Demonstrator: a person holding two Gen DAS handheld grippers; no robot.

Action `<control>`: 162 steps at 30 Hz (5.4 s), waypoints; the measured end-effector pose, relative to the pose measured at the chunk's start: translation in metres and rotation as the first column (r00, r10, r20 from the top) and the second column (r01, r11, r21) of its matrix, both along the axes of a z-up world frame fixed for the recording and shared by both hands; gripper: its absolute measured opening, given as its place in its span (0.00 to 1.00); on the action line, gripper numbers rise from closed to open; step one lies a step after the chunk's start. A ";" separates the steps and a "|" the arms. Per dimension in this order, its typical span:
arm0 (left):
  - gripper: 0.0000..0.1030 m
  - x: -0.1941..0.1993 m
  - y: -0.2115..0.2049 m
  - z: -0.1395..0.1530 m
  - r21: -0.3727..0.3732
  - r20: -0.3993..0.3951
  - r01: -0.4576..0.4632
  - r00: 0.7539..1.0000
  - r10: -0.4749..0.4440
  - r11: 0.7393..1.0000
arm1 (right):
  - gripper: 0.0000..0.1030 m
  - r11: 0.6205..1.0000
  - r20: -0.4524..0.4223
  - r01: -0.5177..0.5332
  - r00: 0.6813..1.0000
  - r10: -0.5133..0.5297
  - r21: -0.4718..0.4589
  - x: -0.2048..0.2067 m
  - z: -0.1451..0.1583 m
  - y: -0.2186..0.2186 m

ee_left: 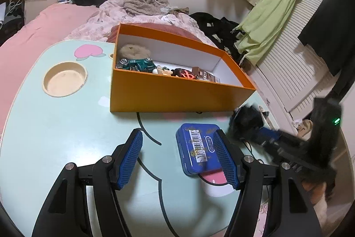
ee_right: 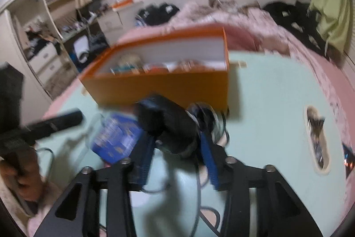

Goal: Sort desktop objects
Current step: 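Set the black cloth on the table beside the tin, open right tool, then grasp the brown printed card box in the orange box with the left tool, then lift the brown card box out and place it on the table, then grasp the red-and-black case in the orange box with the right tool, then carry the red-and-black case out and set it on the table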

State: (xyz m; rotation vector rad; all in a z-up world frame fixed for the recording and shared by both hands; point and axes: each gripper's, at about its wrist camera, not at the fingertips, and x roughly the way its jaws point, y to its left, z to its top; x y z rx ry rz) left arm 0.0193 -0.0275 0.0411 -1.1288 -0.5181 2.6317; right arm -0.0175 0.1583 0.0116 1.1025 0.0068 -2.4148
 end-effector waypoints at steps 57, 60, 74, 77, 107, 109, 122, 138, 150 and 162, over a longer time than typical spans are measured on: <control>0.40 -0.148 0.079 0.067 -0.052 0.074 0.300 0.952 -0.296 0.953 | 1.00 0.972 -0.033 0.133 0.991 -0.130 0.195 0.014 -0.027 0.012; 0.40 -0.115 0.061 0.078 -0.023 0.024 0.302 0.953 -0.302 0.953 | 1.00 0.972 -0.033 0.134 0.991 -0.130 0.195 0.013 -0.027 0.014; 0.41 -0.024 0.006 -0.011 -0.059 0.152 0.107 0.984 -0.097 0.992 | 1.00 0.967 -0.037 0.154 0.988 -0.150 0.201 0.014 -0.025 0.017; 0.42 -0.022 0.001 -0.019 -0.022 0.131 0.071 0.989 -0.068 0.997 | 1.00 0.967 -0.037 0.155 0.988 -0.151 0.201 0.014 -0.024 0.018; 0.73 0.022 -0.013 -0.001 -0.001 -0.020 0.020 1.000 -0.020 1.000 | 0.45 0.999 0.215 0.009 0.977 0.000 -0.043 -0.115 0.044 -0.062; 0.73 0.021 -0.015 -0.002 0.007 -0.016 0.018 1.000 -0.018 1.000 | 0.45 0.998 0.295 0.009 0.956 0.009 -0.060 -0.127 0.030 -0.071; 0.73 0.022 -0.014 -0.002 0.024 -0.014 0.014 1.000 -0.014 1.000 | 0.37 0.954 0.216 -0.028 0.976 -0.038 0.299 -0.138 -0.001 -0.111; 0.73 0.022 -0.015 -0.001 0.029 -0.018 0.003 1.000 -0.002 1.000 | 0.37 0.962 -0.014 0.006 1.000 -0.010 -0.275 -0.093 0.087 -0.030; 0.73 0.019 -0.016 0.005 0.025 -0.030 -0.012 0.999 0.013 1.000 | 0.37 0.980 0.072 -0.022 0.997 0.037 -0.199 -0.016 0.045 -0.001; 0.73 0.003 0.000 0.035 -0.012 -0.103 0.025 0.994 -0.026 1.000 | 0.49 0.998 -0.069 -0.055 0.996 0.054 -0.007 0.005 0.004 -0.015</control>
